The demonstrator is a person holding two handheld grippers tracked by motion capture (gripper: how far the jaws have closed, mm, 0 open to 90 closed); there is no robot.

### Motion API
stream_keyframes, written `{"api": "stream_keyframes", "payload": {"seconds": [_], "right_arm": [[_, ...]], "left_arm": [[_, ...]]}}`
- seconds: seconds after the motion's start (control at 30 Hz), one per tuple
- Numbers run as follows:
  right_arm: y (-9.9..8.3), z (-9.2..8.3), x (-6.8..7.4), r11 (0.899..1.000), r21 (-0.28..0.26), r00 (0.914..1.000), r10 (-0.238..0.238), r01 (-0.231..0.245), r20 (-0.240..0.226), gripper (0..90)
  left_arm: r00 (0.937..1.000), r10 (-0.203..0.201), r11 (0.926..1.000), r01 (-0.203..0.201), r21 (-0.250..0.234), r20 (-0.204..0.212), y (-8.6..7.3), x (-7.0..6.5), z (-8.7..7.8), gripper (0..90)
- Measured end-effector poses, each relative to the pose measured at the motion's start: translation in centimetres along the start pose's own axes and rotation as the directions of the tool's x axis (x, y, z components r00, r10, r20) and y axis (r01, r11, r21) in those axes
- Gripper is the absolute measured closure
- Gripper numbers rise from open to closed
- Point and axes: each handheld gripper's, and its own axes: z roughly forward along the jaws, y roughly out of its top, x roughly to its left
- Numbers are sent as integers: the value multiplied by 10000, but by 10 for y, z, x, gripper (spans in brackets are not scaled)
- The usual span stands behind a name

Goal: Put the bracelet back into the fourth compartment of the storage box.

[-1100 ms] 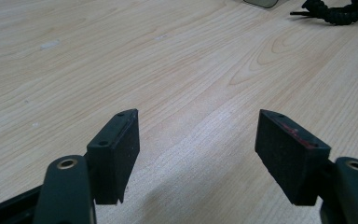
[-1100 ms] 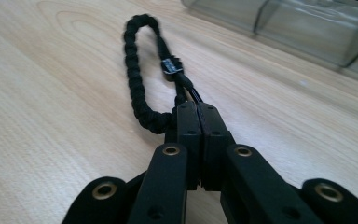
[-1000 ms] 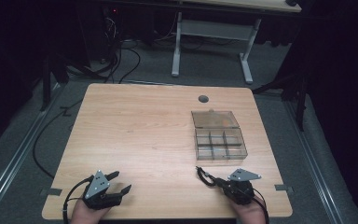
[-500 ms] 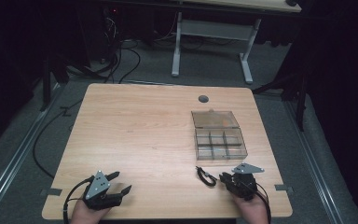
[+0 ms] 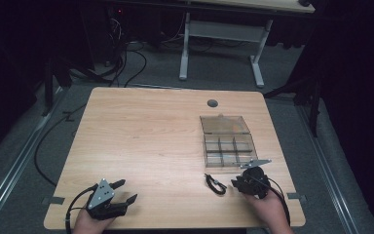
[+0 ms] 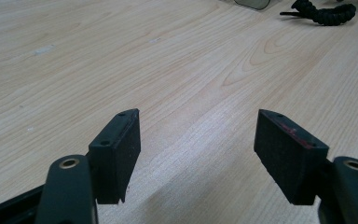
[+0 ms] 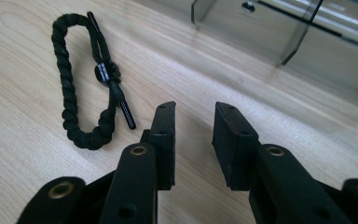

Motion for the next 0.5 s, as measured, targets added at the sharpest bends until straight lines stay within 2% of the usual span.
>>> {"api": "stream_keyframes", "payload": {"seconds": [0.03, 0.07, 0.17, 0.23, 0.33, 0.5], "right_arm": [[2, 1, 0, 9995, 315, 10000, 75, -74, -35, 691], [2, 1, 0, 9995, 315, 10000, 75, -74, -35, 691], [8, 2, 0, 9962, 848, 9997, -168, 182, -170, 654], [10, 2, 0, 9957, 906, 9996, -145, 167, -248, 646], [15, 2, 1, 9909, 1322, 9987, -175, 237, -476, 587], [22, 4, 3, 9812, 1896, 9981, -254, 356, -563, 528]], "left_arm": [[10000, -16, 10000, 16, -27, -11, 0, 0, 0, 321], [10000, -57, 10000, 57, -53, -16, 0, 0, 0, 321], [10000, -65, 10000, 65, -69, -37, 0, 1, -1, 322], [10000, -27, 10000, 27, -40, -59, 0, 0, 0, 322], [10000, 40, 10000, -40, 7, -83, 0, -1, 0, 317], [10000, 60, 10000, -60, 3, -23, 0, 0, 0, 310]]}}
